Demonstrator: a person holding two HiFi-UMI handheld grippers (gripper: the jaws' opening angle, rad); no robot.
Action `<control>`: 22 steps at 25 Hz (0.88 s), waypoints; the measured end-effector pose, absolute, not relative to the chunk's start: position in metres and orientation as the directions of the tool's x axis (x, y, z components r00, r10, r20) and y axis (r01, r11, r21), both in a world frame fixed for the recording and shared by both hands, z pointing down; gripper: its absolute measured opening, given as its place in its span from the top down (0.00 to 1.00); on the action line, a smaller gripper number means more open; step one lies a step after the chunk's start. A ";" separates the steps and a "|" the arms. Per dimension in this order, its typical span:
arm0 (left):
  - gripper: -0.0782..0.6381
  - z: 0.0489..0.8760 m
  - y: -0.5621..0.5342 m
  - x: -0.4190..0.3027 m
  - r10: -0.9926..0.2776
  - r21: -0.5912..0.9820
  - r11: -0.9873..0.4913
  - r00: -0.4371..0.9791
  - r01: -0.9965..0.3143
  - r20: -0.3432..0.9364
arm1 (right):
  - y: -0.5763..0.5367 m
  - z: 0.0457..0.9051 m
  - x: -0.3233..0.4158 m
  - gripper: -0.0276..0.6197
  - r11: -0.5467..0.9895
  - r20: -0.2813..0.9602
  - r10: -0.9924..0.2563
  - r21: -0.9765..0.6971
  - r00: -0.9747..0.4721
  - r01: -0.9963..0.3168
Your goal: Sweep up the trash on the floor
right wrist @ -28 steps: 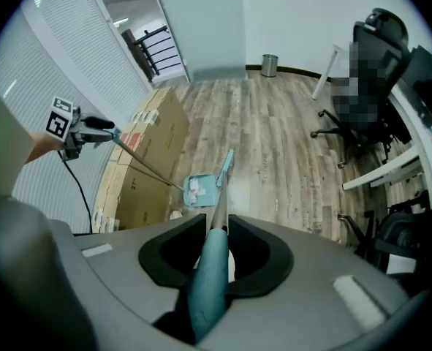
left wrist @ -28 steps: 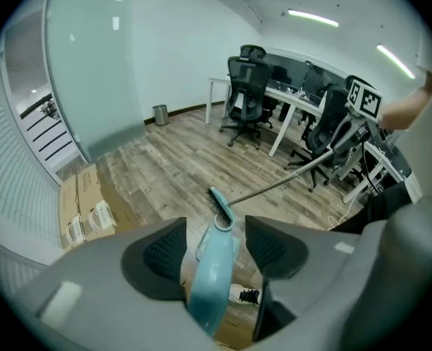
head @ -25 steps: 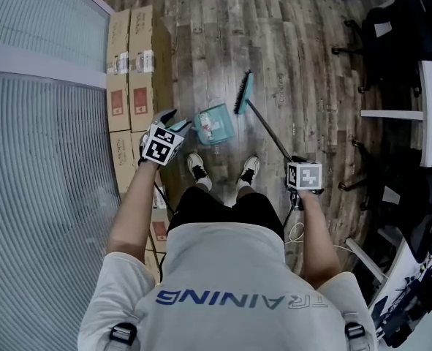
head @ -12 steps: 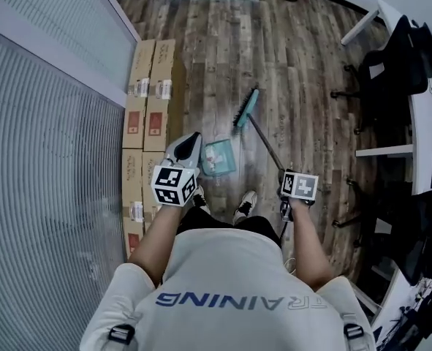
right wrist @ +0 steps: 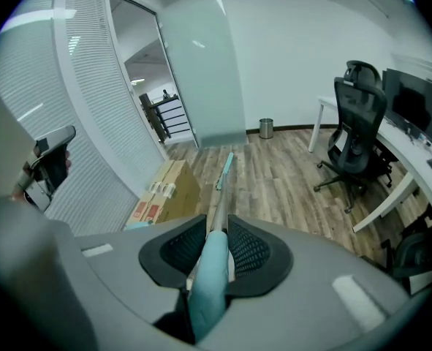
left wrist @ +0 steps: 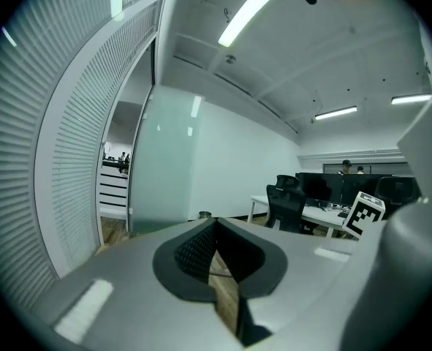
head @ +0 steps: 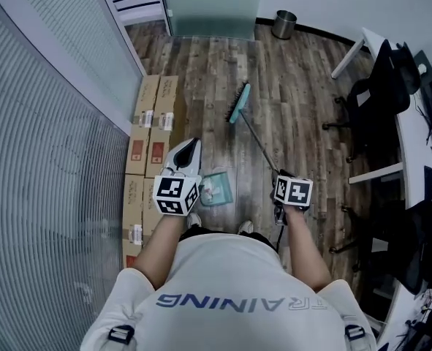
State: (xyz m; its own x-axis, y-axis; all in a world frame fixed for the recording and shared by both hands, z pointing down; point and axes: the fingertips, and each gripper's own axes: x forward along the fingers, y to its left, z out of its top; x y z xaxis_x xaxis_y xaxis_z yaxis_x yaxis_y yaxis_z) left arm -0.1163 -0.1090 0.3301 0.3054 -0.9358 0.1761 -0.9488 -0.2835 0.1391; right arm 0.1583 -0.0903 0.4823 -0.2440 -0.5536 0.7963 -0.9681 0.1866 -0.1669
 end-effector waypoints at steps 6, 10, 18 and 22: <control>0.89 0.312 -0.114 -0.110 -0.940 0.128 -0.296 0.312 -0.947 0.138 | -0.106 0.454 0.161 0.79 0.203 0.755 -0.607 -0.154 -0.248 -0.967; 0.89 0.310 -0.115 -0.107 -0.936 0.130 -0.311 0.327 -0.941 0.132 | -0.110 0.450 0.162 0.79 0.202 0.751 -0.616 -0.142 -0.238 -0.969; 0.89 0.311 -0.115 -0.112 -0.932 0.129 -0.320 0.337 -0.938 0.136 | -0.107 0.453 0.160 0.79 0.196 0.751 -0.618 -0.142 -0.235 -0.970; 0.89 0.309 -0.114 -0.111 -0.931 0.133 -0.323 0.340 -0.937 0.134 | -0.104 0.450 0.160 0.79 0.202 0.747 -0.622 -0.137 -0.235 -0.970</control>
